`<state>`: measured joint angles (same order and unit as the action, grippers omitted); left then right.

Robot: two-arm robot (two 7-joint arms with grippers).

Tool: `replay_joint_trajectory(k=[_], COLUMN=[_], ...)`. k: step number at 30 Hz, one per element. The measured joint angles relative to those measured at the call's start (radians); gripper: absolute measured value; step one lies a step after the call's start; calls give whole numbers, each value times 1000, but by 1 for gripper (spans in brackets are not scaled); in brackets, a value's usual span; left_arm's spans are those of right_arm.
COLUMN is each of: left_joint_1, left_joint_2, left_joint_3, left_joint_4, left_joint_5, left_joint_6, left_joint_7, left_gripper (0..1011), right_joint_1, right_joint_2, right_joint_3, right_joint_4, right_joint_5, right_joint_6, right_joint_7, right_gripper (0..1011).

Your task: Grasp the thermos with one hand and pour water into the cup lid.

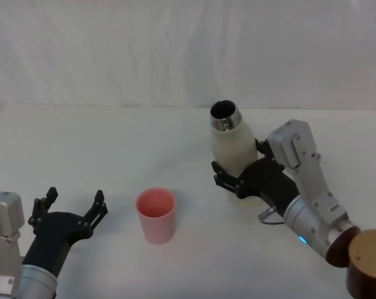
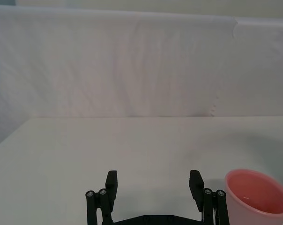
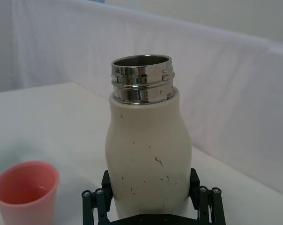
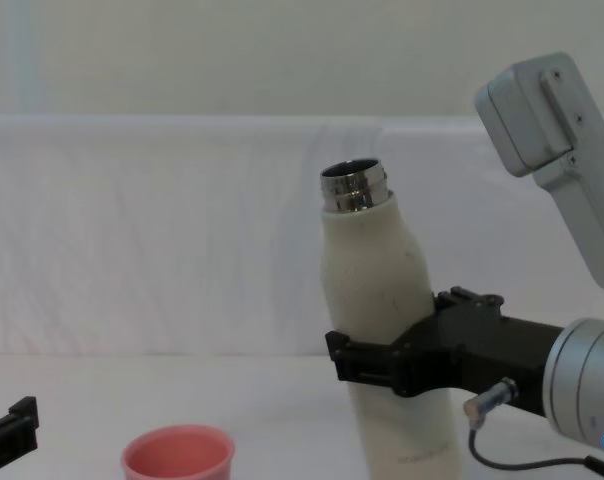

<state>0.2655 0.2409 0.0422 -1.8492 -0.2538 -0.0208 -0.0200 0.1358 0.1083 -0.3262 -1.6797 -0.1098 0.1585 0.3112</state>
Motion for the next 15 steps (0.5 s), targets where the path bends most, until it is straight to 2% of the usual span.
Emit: replay_joint_trajectory(k=[8, 15], left_joint_1=[0, 0], left_joint_2=[0, 0], left_joint_3=[0, 0], left_joint_4=[0, 0], left_joint_5=[0, 0], left_joint_6=[0, 0], left_joint_7=[0, 0], left_gripper=[1001, 1001], right_joint_1=[25, 45], right_joint_2=[-26, -40], right_joint_3=[8, 6], right_joint_4=[49, 82], right_joint_5=[101, 153], right_joint_6=[28, 43], right_joint_7=[23, 33], right_gripper=[962, 962])
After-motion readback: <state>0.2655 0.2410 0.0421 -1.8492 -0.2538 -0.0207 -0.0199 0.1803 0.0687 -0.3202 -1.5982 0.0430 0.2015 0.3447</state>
